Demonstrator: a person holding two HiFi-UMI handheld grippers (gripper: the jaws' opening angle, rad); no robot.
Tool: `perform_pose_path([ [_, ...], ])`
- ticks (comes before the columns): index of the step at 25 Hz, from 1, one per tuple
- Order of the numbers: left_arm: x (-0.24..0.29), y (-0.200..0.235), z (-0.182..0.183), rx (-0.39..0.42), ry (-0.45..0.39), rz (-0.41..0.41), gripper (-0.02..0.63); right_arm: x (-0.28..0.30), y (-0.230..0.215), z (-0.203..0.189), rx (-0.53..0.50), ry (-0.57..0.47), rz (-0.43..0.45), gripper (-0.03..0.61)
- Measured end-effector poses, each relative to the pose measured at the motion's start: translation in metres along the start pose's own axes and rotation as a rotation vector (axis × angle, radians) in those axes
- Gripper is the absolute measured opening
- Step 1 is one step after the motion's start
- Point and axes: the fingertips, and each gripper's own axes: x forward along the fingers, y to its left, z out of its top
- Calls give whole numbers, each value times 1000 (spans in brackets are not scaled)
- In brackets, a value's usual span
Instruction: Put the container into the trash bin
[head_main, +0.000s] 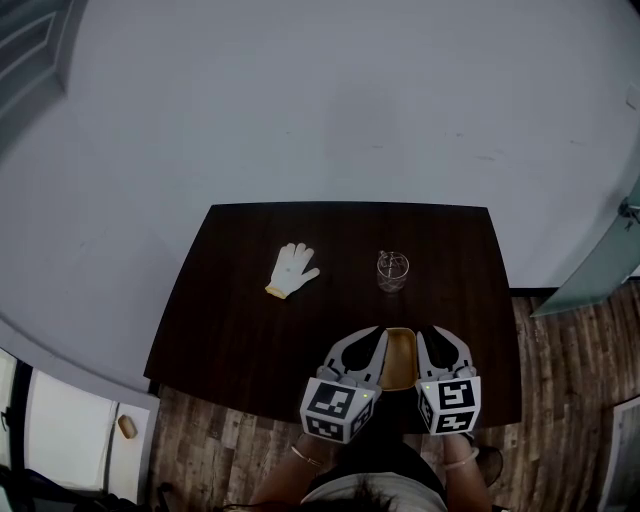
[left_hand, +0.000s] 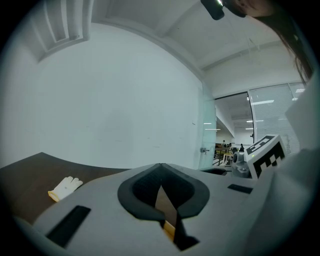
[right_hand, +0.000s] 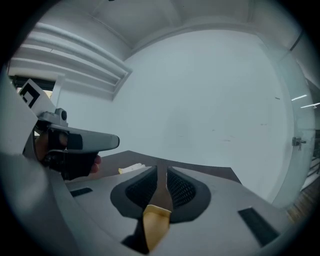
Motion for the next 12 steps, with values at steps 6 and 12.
perform_pose_path([
  [6, 25, 15, -12, -17, 20, 30, 15, 28, -12, -35, 2, 91, 26, 69],
  [12, 41, 23, -22, -24, 35, 43, 15, 48, -19, -77, -7, 208, 51, 84],
])
